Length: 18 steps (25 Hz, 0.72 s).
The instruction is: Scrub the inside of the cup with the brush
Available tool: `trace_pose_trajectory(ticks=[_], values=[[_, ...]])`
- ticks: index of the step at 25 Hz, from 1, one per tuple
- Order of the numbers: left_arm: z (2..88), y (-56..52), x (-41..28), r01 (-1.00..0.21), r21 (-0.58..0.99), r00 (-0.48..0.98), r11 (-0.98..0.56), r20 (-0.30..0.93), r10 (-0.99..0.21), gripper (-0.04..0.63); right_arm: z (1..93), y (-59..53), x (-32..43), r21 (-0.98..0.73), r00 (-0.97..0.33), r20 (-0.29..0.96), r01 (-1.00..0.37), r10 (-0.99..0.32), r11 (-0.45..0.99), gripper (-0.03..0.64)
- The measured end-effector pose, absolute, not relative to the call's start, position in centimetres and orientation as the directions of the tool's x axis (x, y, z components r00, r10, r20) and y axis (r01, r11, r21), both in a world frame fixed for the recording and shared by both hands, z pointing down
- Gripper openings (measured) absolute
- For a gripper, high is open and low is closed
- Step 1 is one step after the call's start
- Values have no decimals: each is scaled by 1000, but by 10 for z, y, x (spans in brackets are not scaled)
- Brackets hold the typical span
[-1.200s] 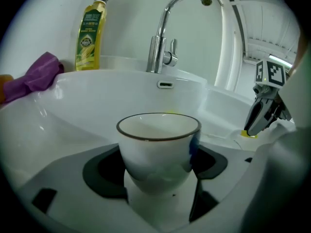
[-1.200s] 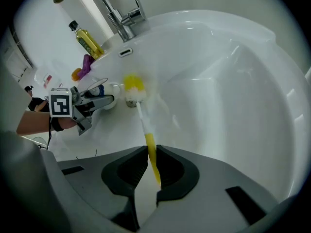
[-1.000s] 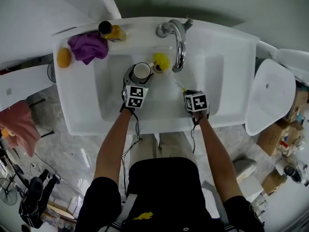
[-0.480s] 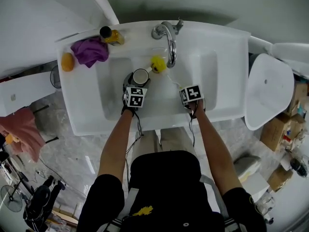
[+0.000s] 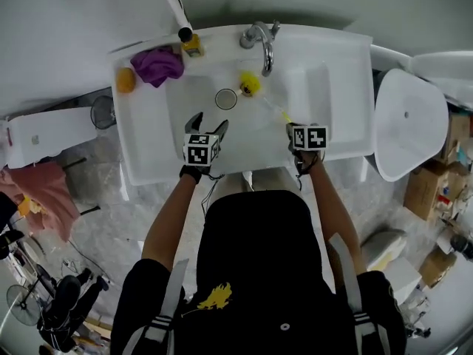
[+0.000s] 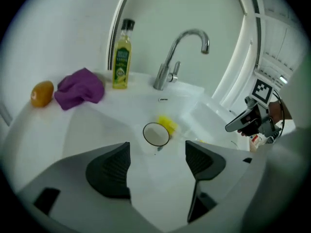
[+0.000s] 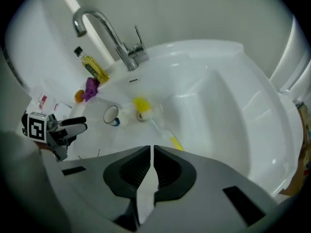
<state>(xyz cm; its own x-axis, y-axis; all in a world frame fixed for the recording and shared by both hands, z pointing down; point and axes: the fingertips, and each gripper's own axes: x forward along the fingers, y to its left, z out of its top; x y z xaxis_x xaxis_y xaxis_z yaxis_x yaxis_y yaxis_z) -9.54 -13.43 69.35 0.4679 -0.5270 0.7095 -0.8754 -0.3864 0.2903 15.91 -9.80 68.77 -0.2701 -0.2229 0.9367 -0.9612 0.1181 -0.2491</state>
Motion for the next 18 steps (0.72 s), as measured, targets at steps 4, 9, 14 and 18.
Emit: trace_pose_trajectory(ticks=[4, 9, 14, 18], values=[[632, -111, -117, -858, 396, 513, -327, 637, -575, 231, 628, -89, 133, -268, -304, 877, -952, -372, 146, 38], [578, -99, -107, -826, 415, 563, -382, 573, -595, 18, 567, -76, 105, -403, -453, 745, -891, -491, 210, 26], [549, -88, -93, -829, 391, 560, -400, 559, -612, 18, 530, -63, 121, -376, -429, 688, -901, -585, 218, 26], [524, -71, -79, -824, 396, 566, -406, 530, -632, 18, 515, -44, 136, -333, -418, 673, -908, -610, 255, 26]])
